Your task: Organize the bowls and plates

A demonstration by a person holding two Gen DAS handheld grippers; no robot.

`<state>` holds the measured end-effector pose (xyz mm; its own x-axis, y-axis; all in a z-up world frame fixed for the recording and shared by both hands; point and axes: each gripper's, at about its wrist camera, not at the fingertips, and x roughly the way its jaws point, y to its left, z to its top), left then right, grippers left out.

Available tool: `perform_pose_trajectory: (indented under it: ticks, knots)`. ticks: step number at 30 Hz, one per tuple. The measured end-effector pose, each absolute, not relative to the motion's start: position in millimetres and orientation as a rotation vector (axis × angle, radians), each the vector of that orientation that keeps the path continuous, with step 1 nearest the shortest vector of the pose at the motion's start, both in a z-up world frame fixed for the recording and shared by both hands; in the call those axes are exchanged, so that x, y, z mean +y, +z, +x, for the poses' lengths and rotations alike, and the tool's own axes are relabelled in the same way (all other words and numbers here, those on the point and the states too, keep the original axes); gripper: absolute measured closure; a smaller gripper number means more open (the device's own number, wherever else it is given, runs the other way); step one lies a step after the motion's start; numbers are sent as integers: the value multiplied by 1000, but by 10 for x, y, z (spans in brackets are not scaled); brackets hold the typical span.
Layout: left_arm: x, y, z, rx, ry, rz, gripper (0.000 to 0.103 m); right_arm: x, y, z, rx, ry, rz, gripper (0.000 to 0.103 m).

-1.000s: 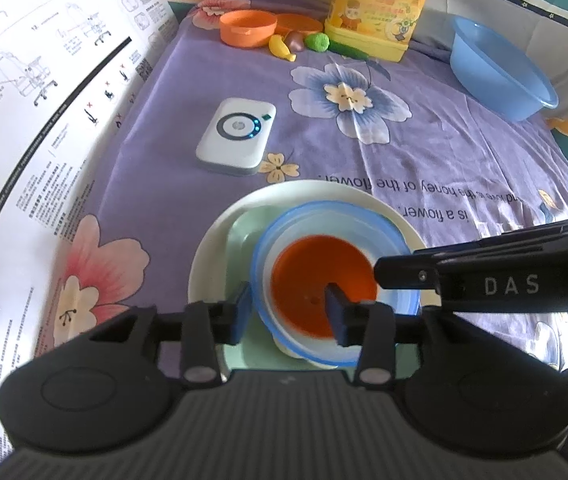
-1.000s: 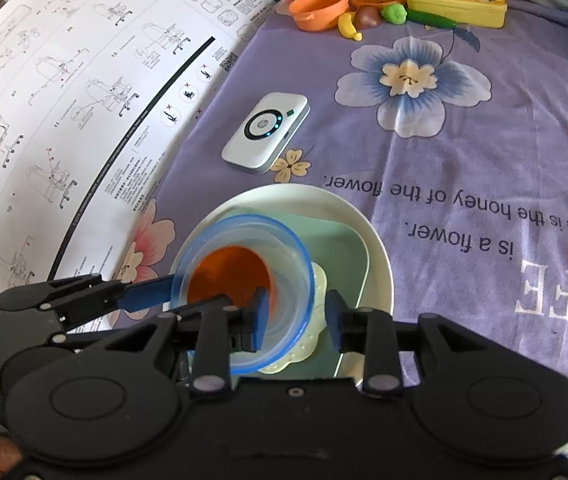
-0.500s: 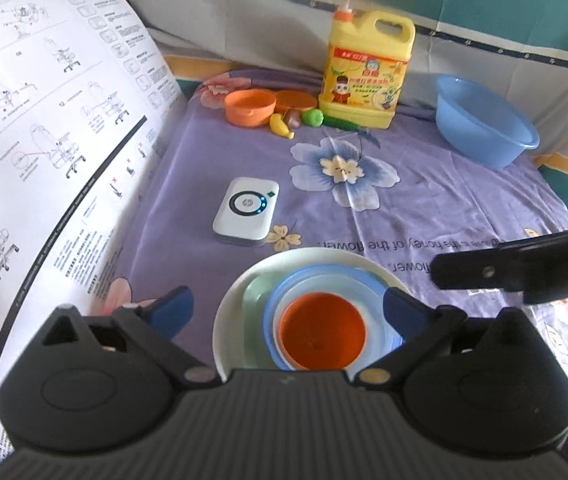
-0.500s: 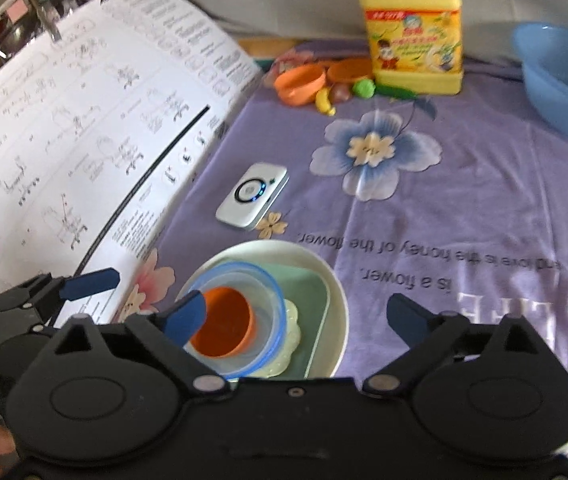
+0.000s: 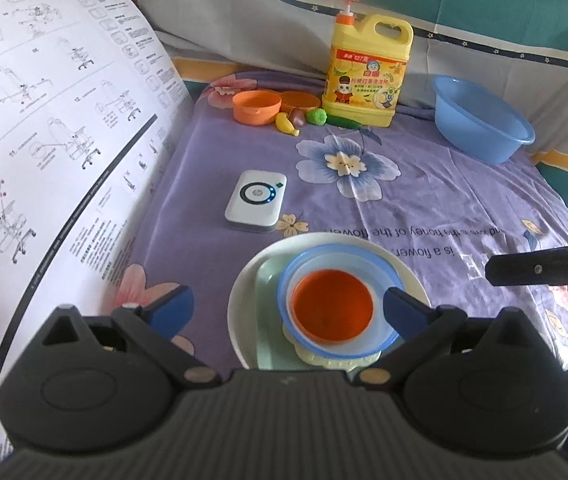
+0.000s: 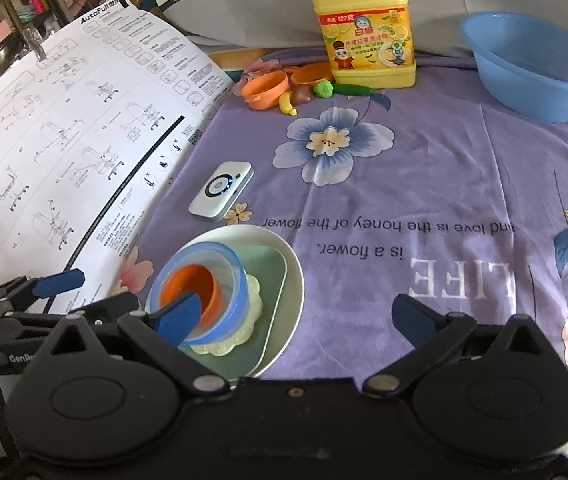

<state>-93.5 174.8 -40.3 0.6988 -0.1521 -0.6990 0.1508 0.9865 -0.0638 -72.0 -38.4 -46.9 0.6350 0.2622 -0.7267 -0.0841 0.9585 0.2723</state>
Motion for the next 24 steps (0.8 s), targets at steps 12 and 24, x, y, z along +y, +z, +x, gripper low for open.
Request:
perform_pose_trajectory:
  ticks: [12, 24]
  knots:
    - [1846, -591, -1006, 804, -182, -11, 0, -373, -694, -803, 900, 177, 238, 0]
    - [1935, -687, -960, 840, -171, -34, 0, -290, -792, -719, 945, 180, 218, 0]
